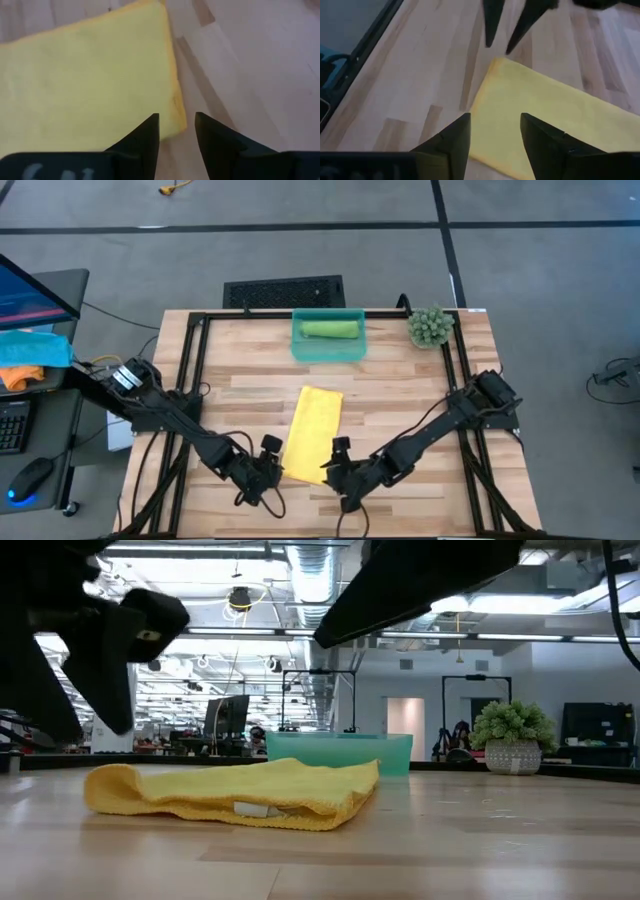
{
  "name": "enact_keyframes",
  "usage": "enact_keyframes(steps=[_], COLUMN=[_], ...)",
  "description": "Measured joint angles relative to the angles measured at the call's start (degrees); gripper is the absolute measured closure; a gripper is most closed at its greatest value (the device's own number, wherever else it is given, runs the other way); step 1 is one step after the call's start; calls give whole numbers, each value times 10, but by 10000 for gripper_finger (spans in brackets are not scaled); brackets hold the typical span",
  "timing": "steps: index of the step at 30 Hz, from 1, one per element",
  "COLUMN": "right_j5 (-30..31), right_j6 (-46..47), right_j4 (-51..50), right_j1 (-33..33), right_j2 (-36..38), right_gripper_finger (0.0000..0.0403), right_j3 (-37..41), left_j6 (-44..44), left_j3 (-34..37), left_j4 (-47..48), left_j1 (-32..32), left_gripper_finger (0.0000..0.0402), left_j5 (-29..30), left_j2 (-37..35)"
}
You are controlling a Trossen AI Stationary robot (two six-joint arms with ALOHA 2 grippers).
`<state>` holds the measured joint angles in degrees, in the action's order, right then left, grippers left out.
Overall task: Roll microfiber towels into tight, uniform cylinder then place into a basket
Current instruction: Fold the yellow towel
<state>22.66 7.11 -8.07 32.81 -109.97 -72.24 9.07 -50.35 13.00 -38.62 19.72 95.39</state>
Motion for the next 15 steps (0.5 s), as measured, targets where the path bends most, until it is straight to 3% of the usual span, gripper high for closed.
enact_keyframes(steps=[7, 15], right_j5=[-17, -52], right_j6=[-1, -1], right_j4=[60, 142], right_j1=[2, -3], right_j2=[0, 0], right_gripper_finger=[208, 180], right_j3=[37, 72], left_j6=[-23, -39], left_j3=[0, -1], left_j4=[-12, -25], left_j1=[1, 10], left_gripper_finger=[283, 283], left_j5=[0, 3], left_j2=[43, 50])
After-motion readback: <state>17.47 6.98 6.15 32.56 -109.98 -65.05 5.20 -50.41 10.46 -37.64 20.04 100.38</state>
